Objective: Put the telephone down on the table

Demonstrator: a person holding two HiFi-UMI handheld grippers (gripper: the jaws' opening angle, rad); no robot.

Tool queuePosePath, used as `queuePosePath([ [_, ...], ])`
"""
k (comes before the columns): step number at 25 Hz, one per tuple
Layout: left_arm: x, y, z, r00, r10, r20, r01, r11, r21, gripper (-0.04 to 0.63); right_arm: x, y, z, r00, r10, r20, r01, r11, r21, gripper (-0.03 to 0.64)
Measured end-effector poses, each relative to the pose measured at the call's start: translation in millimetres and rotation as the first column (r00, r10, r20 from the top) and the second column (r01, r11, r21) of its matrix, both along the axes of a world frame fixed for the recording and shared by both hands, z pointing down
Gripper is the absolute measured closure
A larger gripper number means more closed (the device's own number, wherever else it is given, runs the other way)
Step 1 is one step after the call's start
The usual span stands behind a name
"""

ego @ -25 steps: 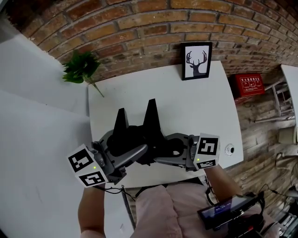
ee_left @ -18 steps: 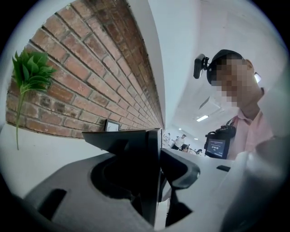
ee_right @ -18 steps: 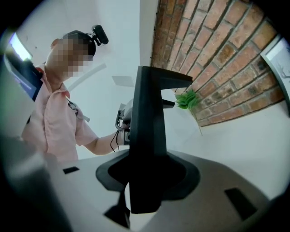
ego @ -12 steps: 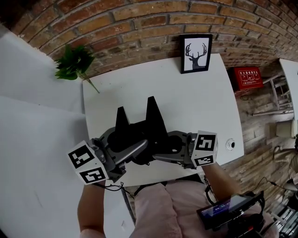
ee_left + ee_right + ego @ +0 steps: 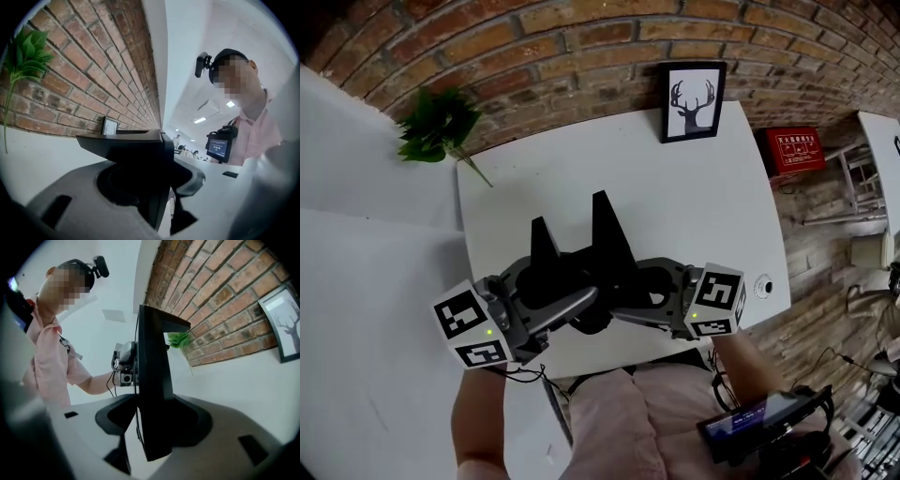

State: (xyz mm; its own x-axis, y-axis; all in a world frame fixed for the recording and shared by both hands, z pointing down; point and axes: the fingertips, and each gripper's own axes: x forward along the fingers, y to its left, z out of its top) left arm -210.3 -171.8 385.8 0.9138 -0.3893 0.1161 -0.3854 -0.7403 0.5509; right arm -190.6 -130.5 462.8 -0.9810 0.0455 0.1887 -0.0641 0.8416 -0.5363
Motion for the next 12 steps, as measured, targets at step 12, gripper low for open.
queuePosePath([
  [12,-2,-1,14,0.998,0.057,0.034,-0.056,0.998,-0.022,0.420,13,-23,-17,0.994,0.074,0.083,-0.074,0.997,-0.010,0.419],
])
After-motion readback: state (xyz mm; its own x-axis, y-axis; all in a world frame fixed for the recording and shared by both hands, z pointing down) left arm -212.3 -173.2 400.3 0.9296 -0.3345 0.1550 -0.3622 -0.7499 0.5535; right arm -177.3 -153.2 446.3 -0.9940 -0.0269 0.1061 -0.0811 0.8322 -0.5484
